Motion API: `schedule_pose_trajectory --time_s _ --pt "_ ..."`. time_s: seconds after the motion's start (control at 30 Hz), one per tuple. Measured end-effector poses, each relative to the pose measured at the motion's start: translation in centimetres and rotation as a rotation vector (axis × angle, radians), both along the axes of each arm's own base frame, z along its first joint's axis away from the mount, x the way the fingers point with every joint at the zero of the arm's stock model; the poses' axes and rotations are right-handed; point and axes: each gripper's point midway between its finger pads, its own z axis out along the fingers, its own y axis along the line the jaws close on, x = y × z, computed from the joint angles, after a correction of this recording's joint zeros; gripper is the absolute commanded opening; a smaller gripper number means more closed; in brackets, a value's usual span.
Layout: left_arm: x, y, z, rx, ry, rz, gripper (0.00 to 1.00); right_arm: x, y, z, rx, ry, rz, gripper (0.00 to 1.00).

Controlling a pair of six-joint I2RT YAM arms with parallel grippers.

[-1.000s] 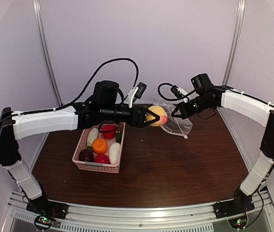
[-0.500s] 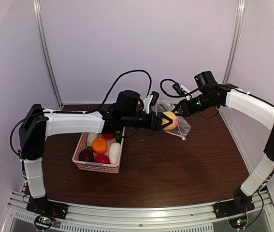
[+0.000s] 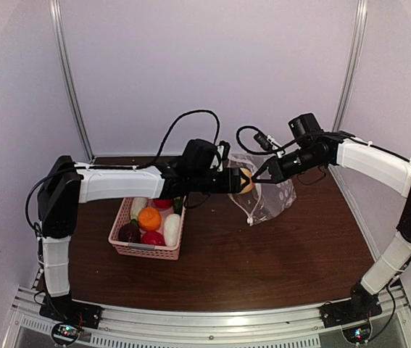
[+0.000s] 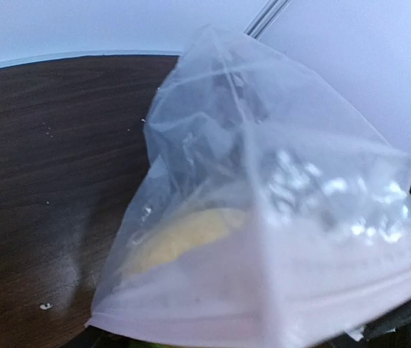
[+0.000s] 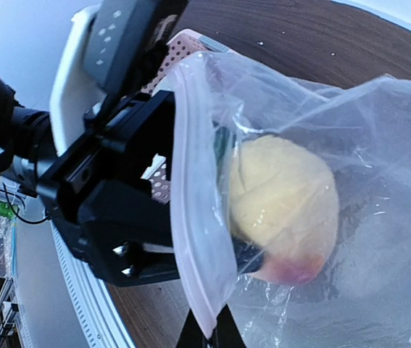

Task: Place the food in the zip-top bag and seal the zipper
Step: Place the fake fruit in the zipper food storage bag.

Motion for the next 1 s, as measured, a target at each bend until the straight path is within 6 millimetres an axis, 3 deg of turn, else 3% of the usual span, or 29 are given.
schedule_pose_trajectory --time_s 0.13,0.27,0.37,0.53,0.7,0.83,1.0 --pt "0.8 0.1 0.0 -0.02 -0.001 0.013 0.15 -1.0 0.5 0.1 0.021 0.015 0.035 0.0" --pt "0.8 -1.9 1.4 -0.105 -0.016 -0.057 0.19 -2.0 1.1 0.5 0.054 0.034 0.075 0.0" --pt "1.1 -3.4 2.0 -0.15 -0.024 -0.114 0.52 -2.6 1.4 1.2 0.089 0.043 0.103 0.0" --pt "0.5 -4.1 1.7 -0.16 -0.012 -0.165 0.7 -3.4 1.8 2.4 0.133 0.047 0.144 0.0" --pt "0.1 -4.0 2.8 -0.154 -0.045 -0.188 0.82 -3.0 1.6 4.2 0.165 0.015 0.162 0.0" --pt "-0.4 -3.1 6.0 -0.148 -0.113 -0.197 0.91 -1.3 -0.1 5.1 0.187 -0.011 0.12 0.0" --pt "-0.5 -1.4 10.2 -0.157 -0.198 -0.176 0.93 0.1 -1.9 6.0 0.199 -0.045 0.069 0.0"
